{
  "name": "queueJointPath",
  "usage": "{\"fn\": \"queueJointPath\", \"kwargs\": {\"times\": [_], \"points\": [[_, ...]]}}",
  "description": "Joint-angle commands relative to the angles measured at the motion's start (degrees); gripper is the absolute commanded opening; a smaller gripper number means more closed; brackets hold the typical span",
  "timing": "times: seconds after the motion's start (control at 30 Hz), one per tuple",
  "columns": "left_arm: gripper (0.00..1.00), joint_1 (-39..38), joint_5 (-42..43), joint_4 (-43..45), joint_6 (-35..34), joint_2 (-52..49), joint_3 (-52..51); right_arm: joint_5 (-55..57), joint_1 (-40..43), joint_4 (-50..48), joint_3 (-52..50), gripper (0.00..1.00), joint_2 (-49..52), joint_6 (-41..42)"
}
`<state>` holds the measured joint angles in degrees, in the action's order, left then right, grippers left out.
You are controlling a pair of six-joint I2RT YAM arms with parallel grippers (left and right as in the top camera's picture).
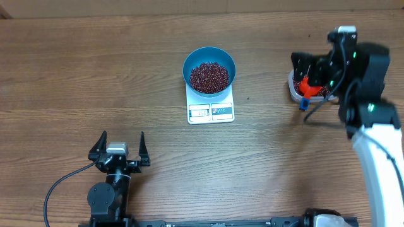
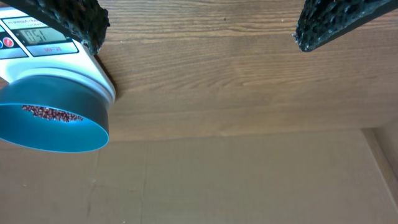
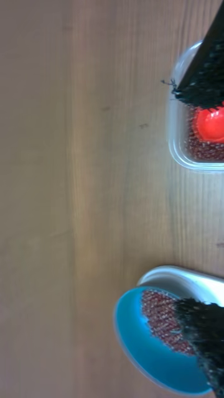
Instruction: Scoop item into bowl and weigh 150g on scale
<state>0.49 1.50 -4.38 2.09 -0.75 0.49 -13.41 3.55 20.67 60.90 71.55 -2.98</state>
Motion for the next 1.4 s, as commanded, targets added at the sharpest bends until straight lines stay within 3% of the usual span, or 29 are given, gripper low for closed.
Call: {"fn": "queueJointPath", "kwargs": {"times": [0.0,0.23,0.4,0.97,1.37], "points": [[1.00,0.35,0.00,-0.09,0.48,0.55,-0.22,-0.39,-1.11,-6.16,-8.09,1.00,-6.27,0.39],[1.00,0.35,0.00,-0.09,0.50,0.55,-0.22,-0.42,-2.01,-23.85,-27.63,1.00,-19.74,3.72],[1.00,0.35,0.00,-0.09,0.50,0.55,-0.22,-0.42,-1.99,-30.45,-38.95,1.00,-29.57,4.94],[1.00,0.35,0.00,-0.09,0.48,0.55,-0.22,-0.17,-2.01,-30.40,-56.65,1.00,-54.29,4.92],[1.00,0.35,-0.02,-0.09,0.50,0.55,-0.22,-0.20,-2.01,-28.72,-60.46,1.00,-56.04,4.92]]}}
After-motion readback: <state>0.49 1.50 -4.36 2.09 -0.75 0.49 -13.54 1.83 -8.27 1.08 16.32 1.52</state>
